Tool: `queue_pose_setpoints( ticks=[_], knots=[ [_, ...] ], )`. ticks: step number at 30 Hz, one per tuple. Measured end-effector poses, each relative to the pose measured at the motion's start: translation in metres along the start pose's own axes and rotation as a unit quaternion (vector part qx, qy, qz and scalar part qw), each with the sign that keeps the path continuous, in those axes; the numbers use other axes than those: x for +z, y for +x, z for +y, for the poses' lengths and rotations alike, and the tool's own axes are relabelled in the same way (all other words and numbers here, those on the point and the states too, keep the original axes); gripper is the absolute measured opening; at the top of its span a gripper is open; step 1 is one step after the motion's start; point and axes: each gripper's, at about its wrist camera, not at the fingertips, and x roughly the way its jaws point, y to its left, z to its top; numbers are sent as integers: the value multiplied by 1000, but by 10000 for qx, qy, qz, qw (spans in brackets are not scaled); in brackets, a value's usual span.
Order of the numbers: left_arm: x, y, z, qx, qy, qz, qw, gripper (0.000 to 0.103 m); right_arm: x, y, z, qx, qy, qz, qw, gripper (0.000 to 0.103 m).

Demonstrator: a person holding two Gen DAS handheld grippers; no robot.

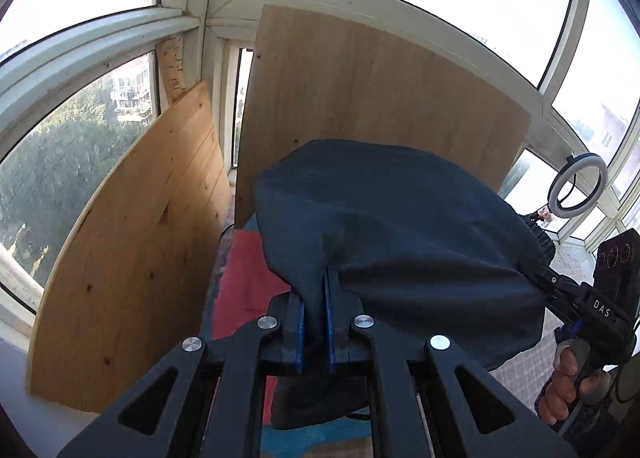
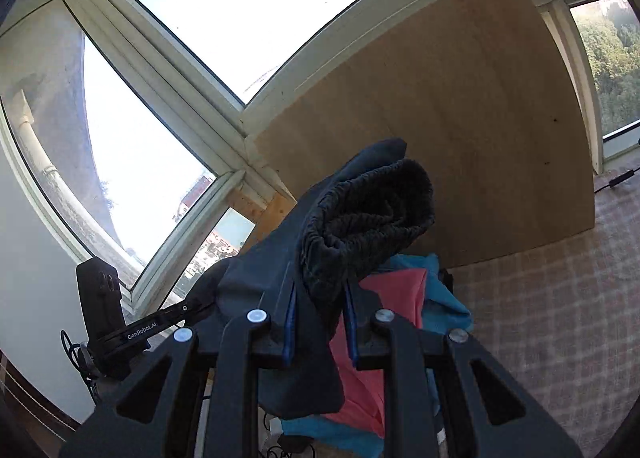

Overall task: Fold clothes
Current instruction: 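Carry the folded trousers with both grippers onto the clothes pile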

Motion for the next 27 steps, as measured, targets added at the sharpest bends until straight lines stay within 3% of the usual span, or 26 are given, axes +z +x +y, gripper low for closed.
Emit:
queue_pose_setpoints(
  ticks=[2, 5, 12, 18, 23, 27],
  knots=[
    [-25, 43, 27, 256, -173, 511, 9982, 7, -38, 46, -6, -123, 77, 395, 9991, 19],
    [-44, 60, 46, 117, -379, 610, 9974, 7, -80, 80, -25, -355, 205, 863, 9954, 19],
    [-52, 49, 36, 330, -138, 489, 9982, 13, -75, 76, -7, -827, -413, 1070, 9900, 27],
    [-65, 39, 29, 917, 110, 476, 9946, 15, -73, 69, 9, -1283, -905, 1155, 9808, 33],
    [-69, 12, 35, 1211, -88, 298, 9922, 14, -73, 53, 21, -1511, -1283, 1062, 9744, 34],
    [-67, -21, 22, 1031, -174, -147, 9944, 14, -59, 28, 13, -1368, -1103, 886, 9804, 34]
  ],
)
